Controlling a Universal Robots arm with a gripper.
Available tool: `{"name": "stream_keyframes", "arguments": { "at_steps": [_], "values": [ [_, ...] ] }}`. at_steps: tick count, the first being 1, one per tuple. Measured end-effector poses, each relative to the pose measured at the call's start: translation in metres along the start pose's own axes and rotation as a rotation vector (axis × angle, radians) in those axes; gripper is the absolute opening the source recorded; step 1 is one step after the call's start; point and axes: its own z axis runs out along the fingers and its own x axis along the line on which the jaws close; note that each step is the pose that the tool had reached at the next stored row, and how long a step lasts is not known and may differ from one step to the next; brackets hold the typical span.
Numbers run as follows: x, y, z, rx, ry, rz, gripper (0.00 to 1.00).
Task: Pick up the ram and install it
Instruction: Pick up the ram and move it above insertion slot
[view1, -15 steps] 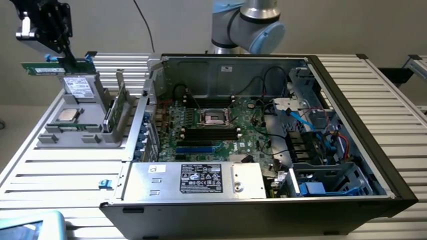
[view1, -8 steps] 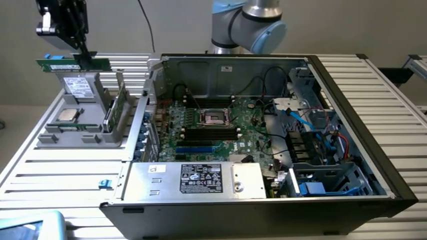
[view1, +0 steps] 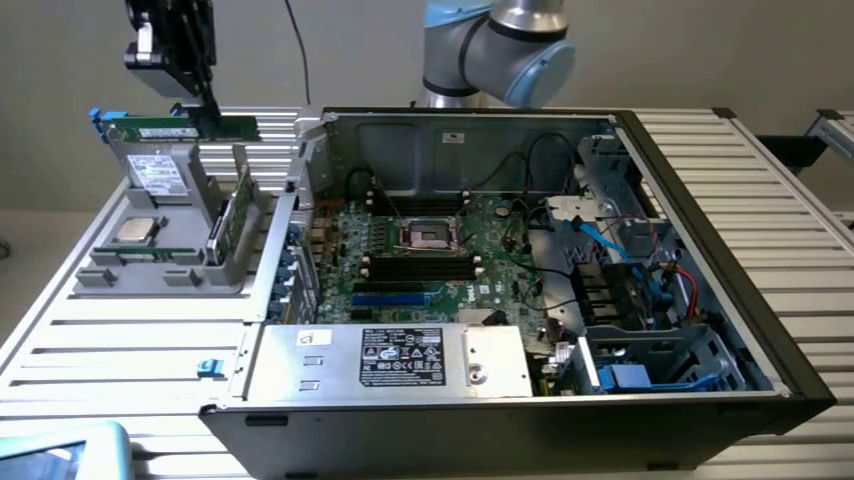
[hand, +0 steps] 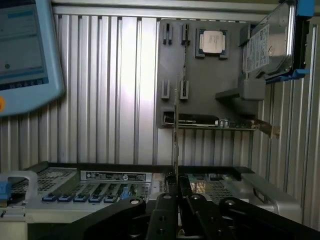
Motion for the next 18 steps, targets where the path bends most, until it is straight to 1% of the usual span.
{"name": "stream_keyframes", "arguments": {
  "at_steps": [13,16,18],
  "values": [
    [0.001,-0.059,-0.0014,0.0001,-0.0006,0.0,0.13],
    [0.001,-0.0727,-0.0017,0.0,-0.0016,0.0,0.13],
    [0.002,-0.0816,-0.0019,0.0011,-0.0028,0.0,0.13]
  ]
}}
